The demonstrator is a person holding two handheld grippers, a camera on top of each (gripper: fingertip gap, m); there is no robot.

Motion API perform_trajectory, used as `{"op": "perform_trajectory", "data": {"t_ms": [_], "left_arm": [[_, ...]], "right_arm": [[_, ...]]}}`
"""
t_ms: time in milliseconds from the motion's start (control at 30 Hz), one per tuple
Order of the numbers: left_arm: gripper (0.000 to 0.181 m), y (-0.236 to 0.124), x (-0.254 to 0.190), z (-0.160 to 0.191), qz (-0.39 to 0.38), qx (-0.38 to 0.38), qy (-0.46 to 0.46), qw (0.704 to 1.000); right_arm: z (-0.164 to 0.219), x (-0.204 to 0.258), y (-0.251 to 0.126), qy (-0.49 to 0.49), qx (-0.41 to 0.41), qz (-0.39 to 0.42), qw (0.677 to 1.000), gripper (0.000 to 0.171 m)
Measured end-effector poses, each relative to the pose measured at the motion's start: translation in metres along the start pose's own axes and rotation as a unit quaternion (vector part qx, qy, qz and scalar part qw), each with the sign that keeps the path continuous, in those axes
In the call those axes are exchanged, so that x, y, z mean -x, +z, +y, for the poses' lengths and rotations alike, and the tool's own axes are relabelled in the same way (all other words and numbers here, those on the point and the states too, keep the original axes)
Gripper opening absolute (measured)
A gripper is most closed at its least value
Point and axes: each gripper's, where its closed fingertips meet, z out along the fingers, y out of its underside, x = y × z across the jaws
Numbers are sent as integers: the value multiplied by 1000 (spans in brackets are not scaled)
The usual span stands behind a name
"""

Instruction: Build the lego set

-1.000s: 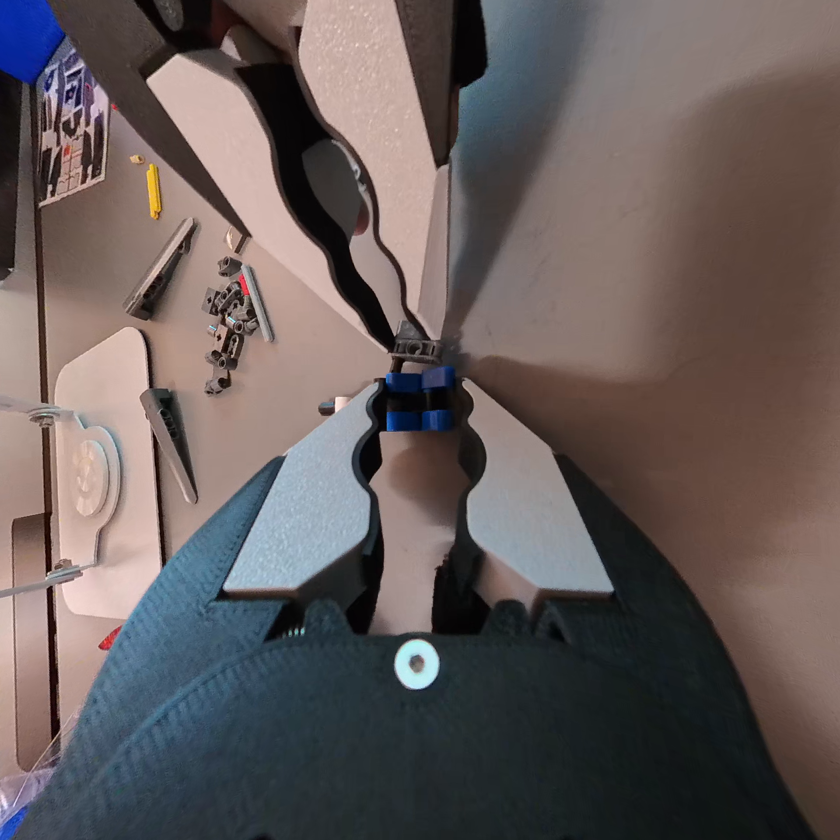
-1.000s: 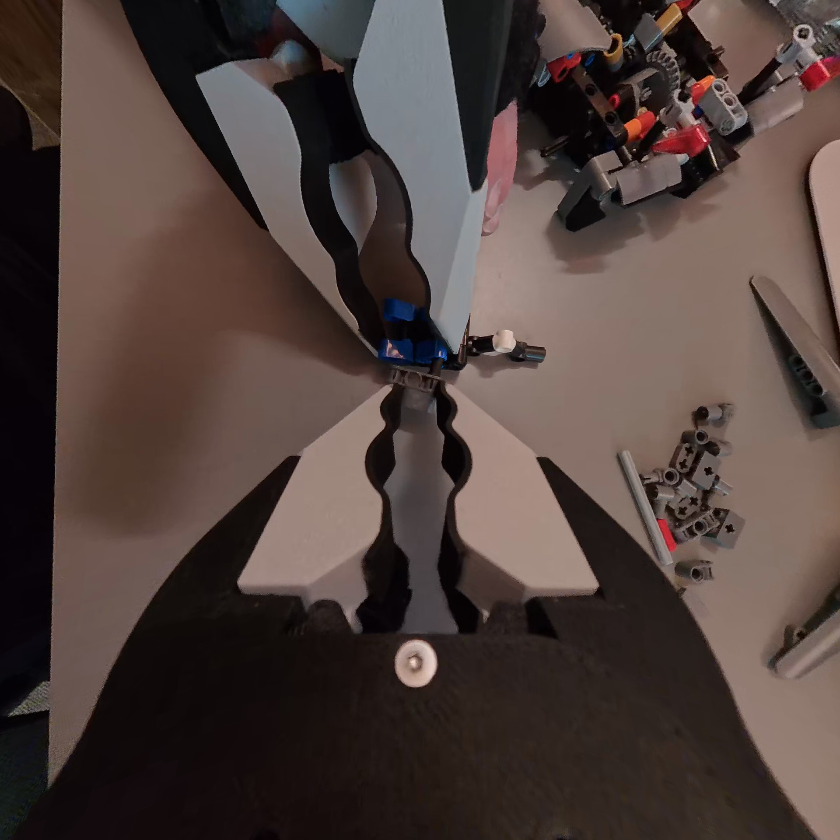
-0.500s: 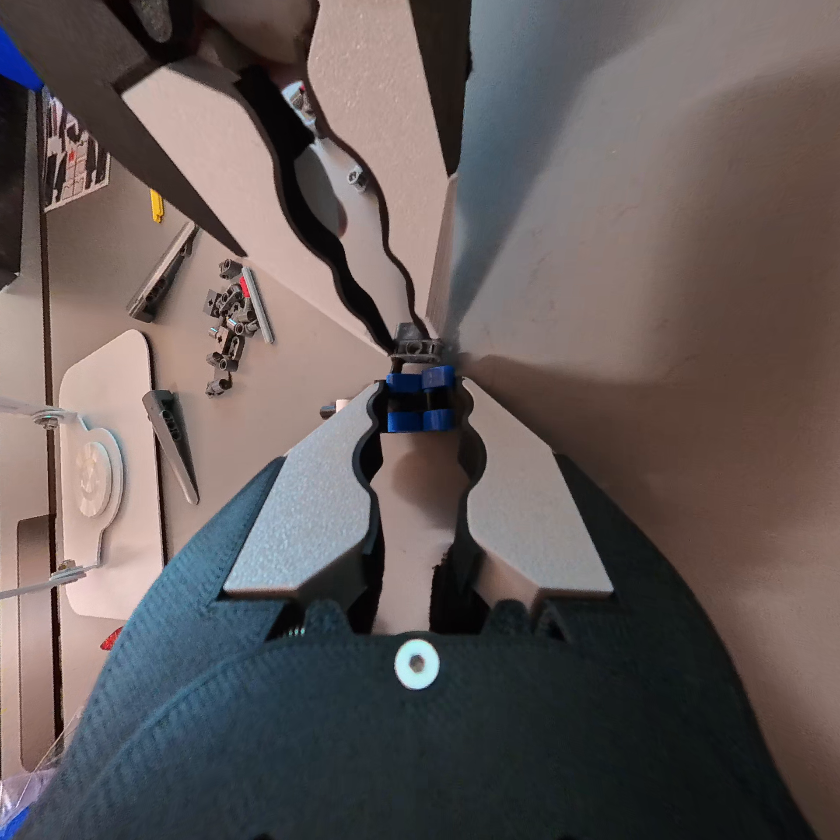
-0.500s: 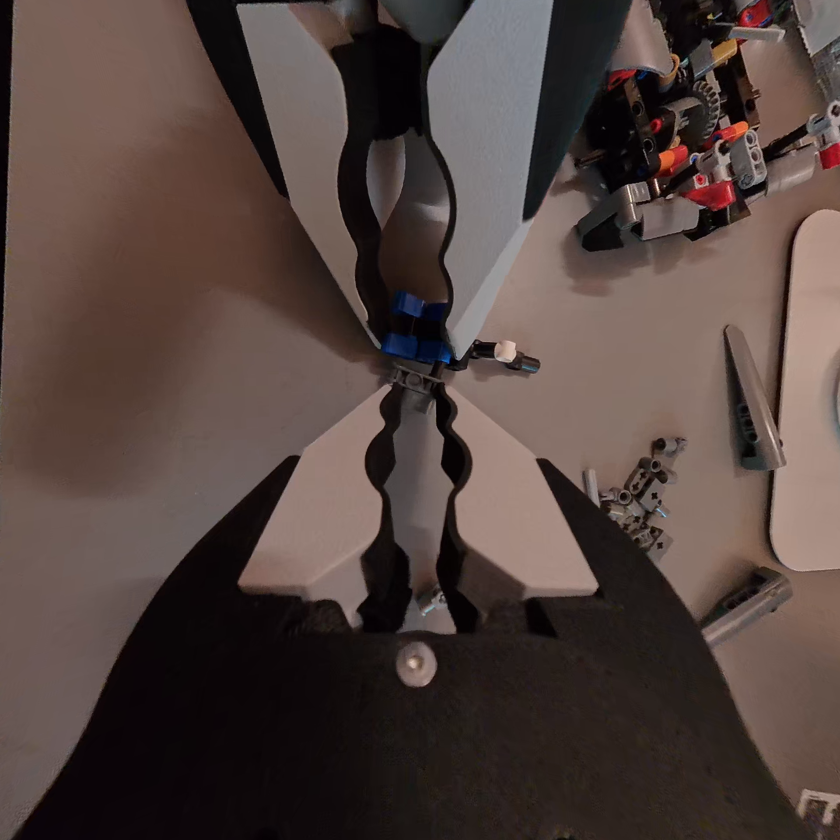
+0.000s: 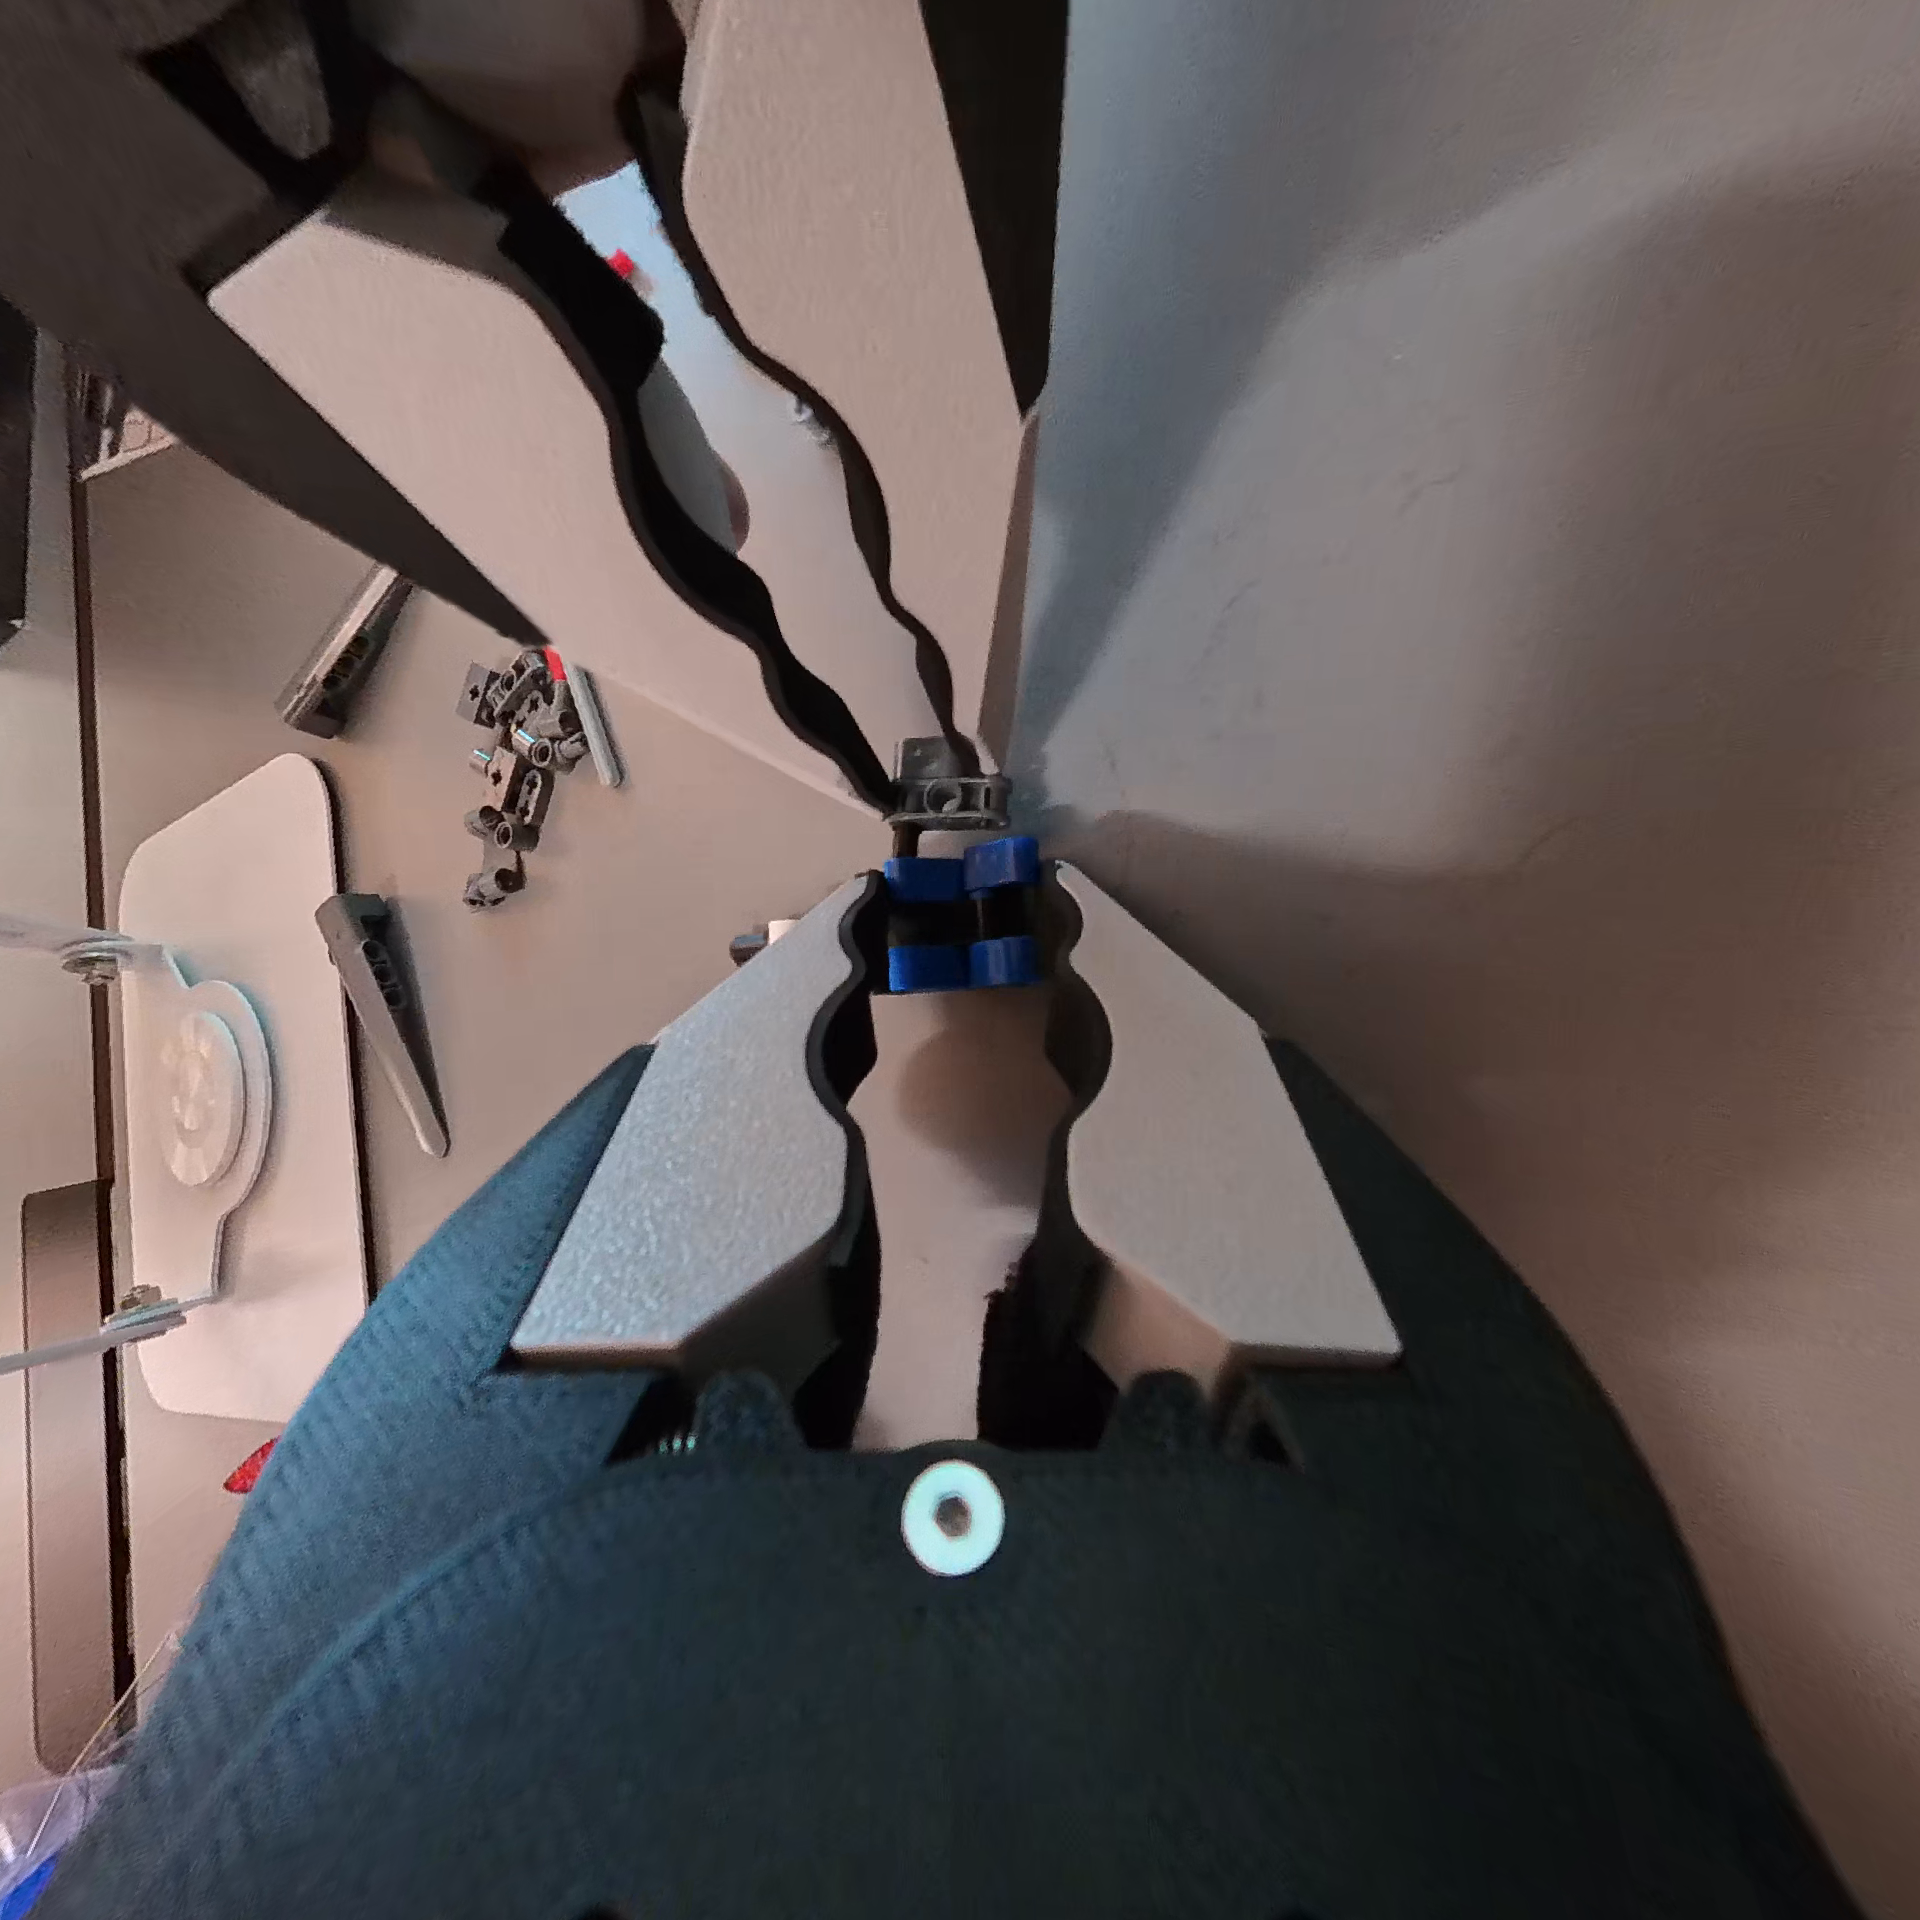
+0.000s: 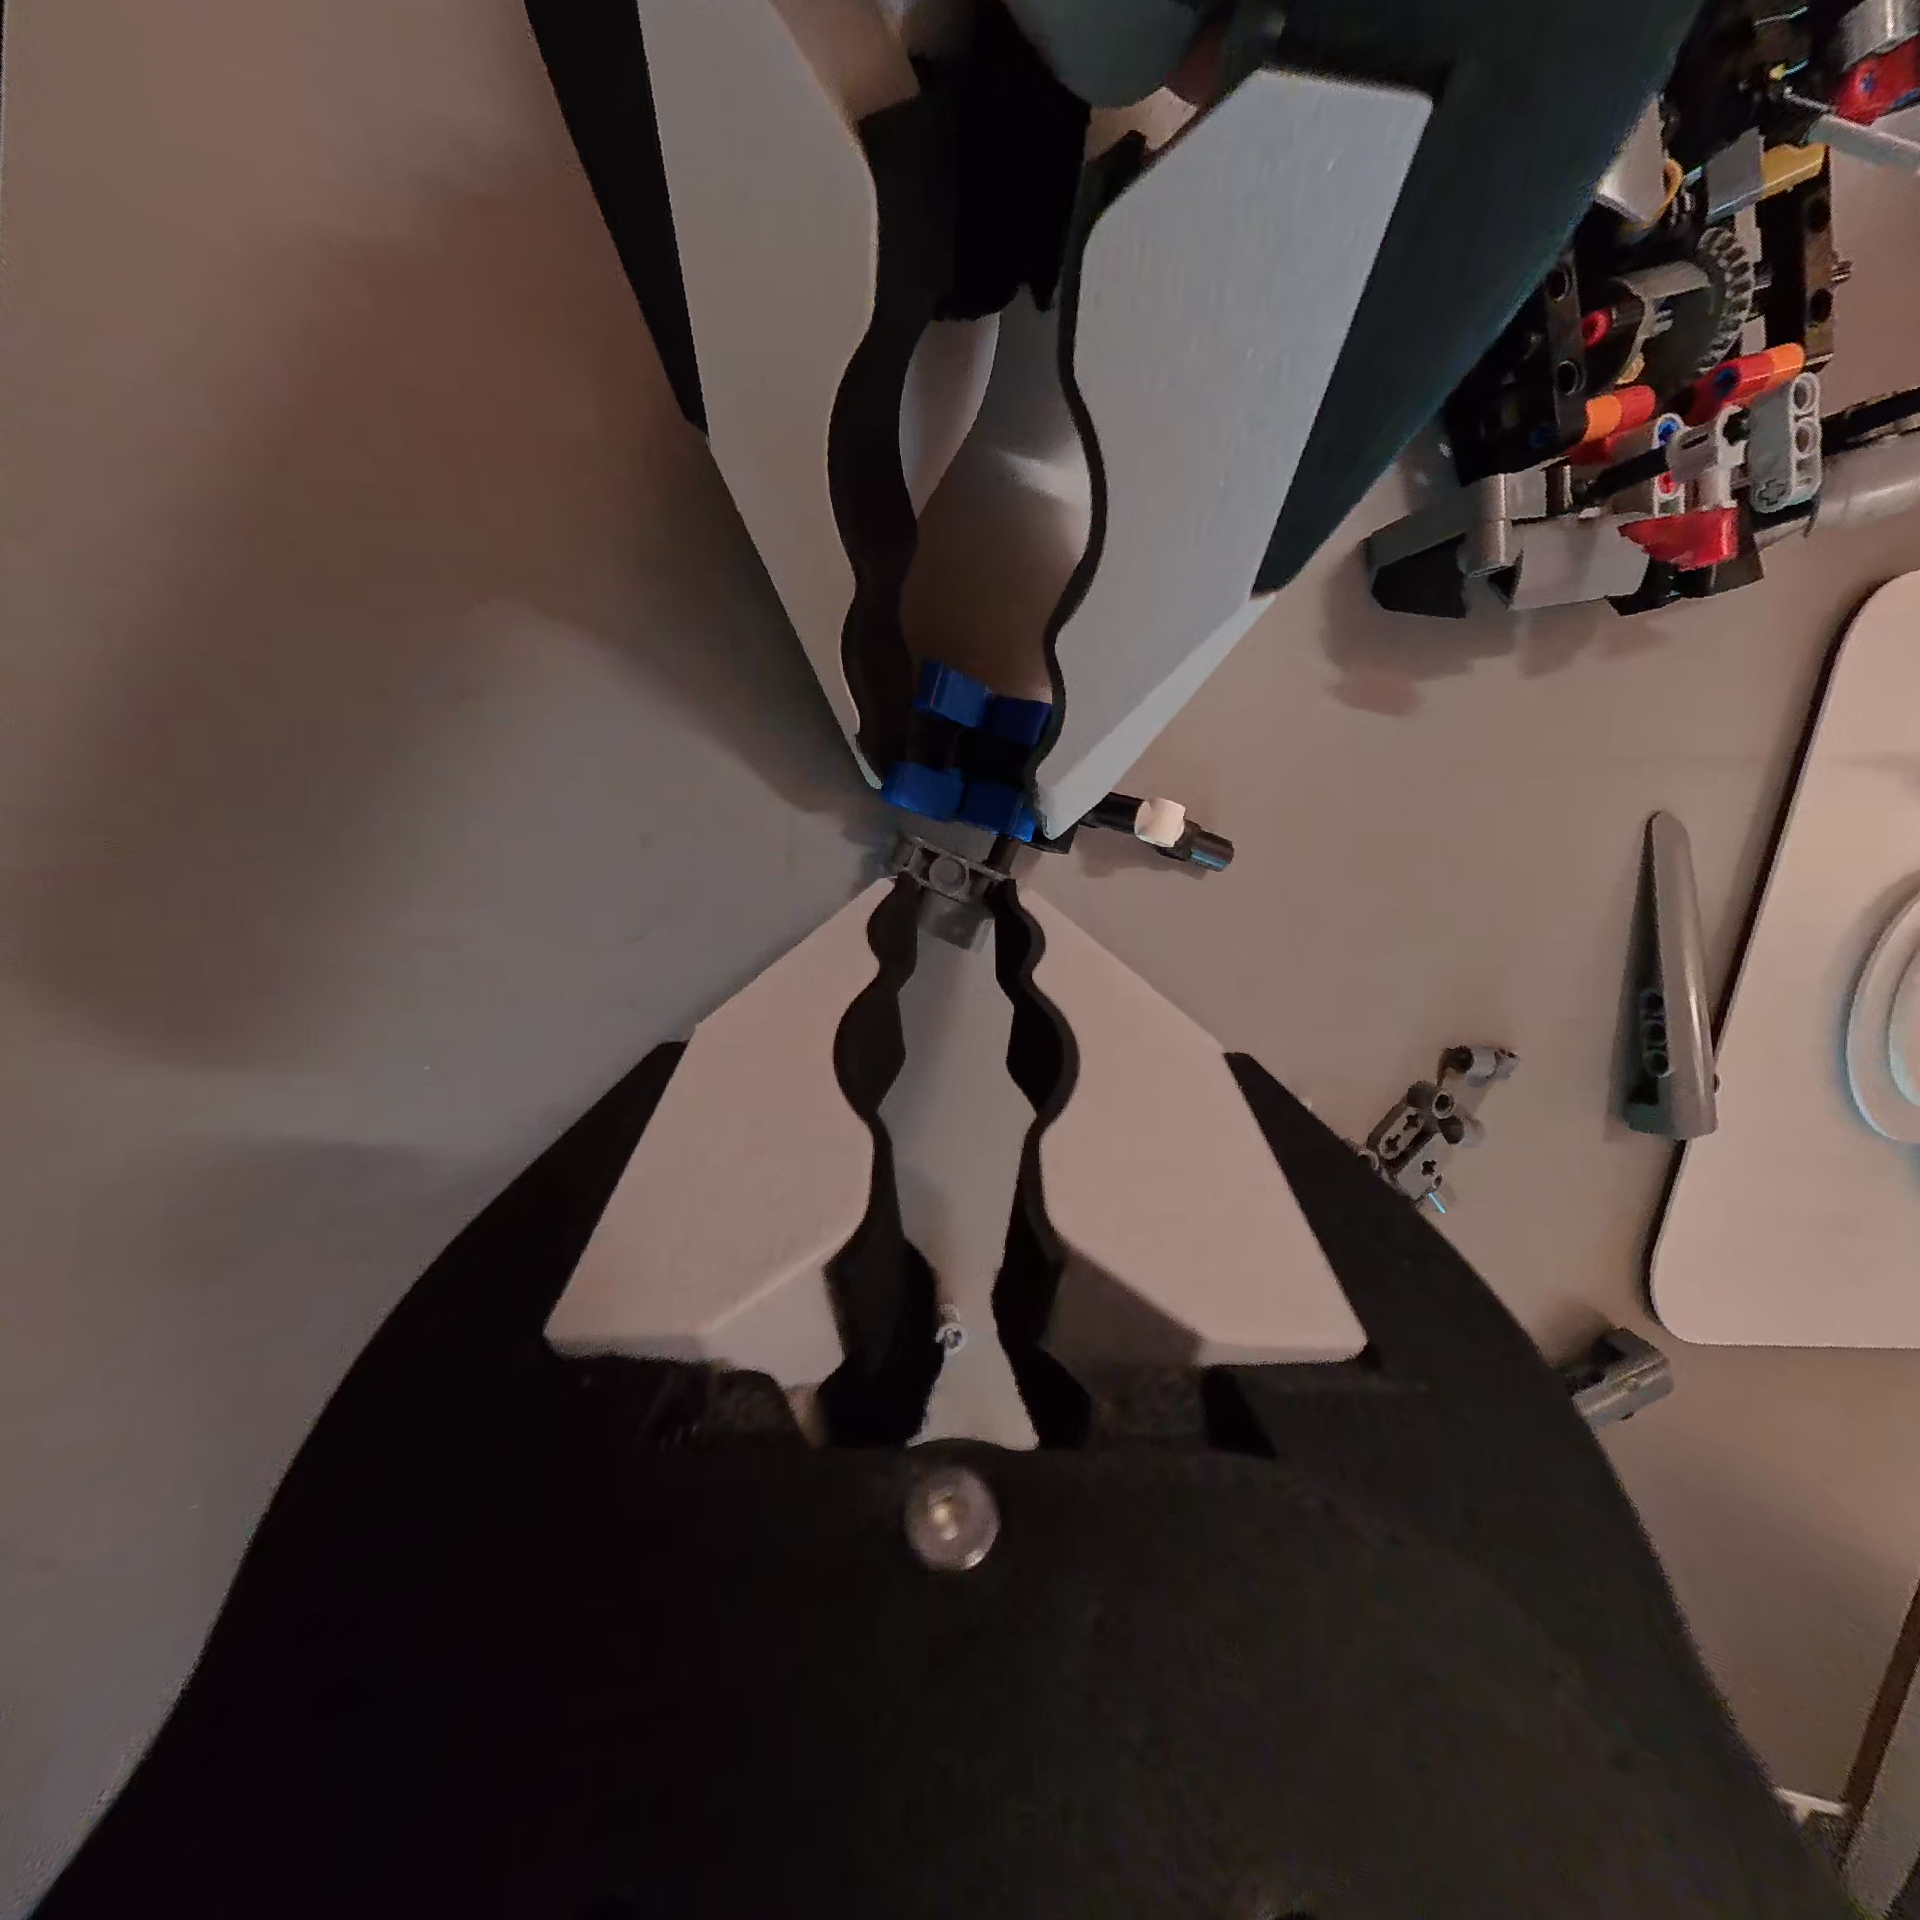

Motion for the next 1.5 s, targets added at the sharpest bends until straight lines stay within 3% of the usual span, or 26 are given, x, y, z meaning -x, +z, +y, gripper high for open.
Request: {"op": "perform_trajectory", "data": {"t_ms": [900, 1267, 1500], "left_arm": [[23, -1, 0, -2, 6, -14, -15, 1000], [20, 2, 0, -6, 4, -30, -24, 999], [21, 2, -1, -8, 3, -32, -25, 999]], "right_arm": [[-3, -2, 1, -89, 18, -30, 995, 11], [2, -10, -12, -8, -40, -11, 999, 24], [14, -2, -7, 40, -55, -11, 998, 11]]}}
